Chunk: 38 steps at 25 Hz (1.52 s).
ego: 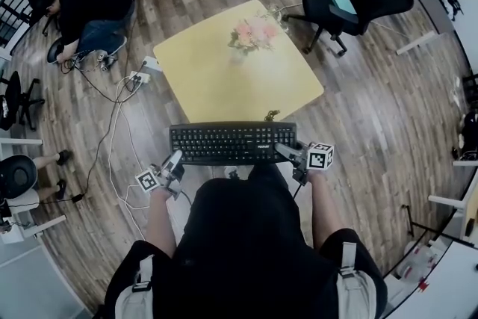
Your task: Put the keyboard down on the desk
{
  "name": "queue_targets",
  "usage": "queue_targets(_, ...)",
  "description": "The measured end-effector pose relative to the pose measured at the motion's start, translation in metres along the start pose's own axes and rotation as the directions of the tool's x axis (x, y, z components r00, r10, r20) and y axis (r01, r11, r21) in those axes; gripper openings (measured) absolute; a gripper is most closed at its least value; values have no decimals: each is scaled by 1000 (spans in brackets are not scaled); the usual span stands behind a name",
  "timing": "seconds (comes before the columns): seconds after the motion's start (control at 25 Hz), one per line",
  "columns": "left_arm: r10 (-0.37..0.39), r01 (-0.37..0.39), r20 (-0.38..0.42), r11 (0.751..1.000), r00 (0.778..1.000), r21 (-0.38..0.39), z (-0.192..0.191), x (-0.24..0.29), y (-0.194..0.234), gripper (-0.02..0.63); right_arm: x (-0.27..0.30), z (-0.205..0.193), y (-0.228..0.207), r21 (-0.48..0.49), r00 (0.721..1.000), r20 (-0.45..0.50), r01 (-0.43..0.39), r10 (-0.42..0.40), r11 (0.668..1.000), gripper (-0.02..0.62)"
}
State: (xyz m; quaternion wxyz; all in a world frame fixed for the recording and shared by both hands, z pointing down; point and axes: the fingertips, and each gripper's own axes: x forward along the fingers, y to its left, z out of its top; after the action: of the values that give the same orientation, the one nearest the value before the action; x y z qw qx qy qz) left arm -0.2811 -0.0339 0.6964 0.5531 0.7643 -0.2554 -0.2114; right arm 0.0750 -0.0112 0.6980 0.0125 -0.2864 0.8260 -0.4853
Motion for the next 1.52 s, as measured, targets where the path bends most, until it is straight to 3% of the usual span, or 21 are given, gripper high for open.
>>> queue_targets(0.72,85,-85,4,996,996,10,22,61,31,114,26,68,-63,16,989,-141,38,-36,999,209)
queue_targets(1.2,195,-195,-22,981,981,-1,34,81,62,120,52,92,-105,10,970,-229,84,-79,996,239)
queue_targets(1.52,253,-250,-56,967,966,57,45,100,77,129,63,104,-131,16,957,-265,127,-118,992,258)
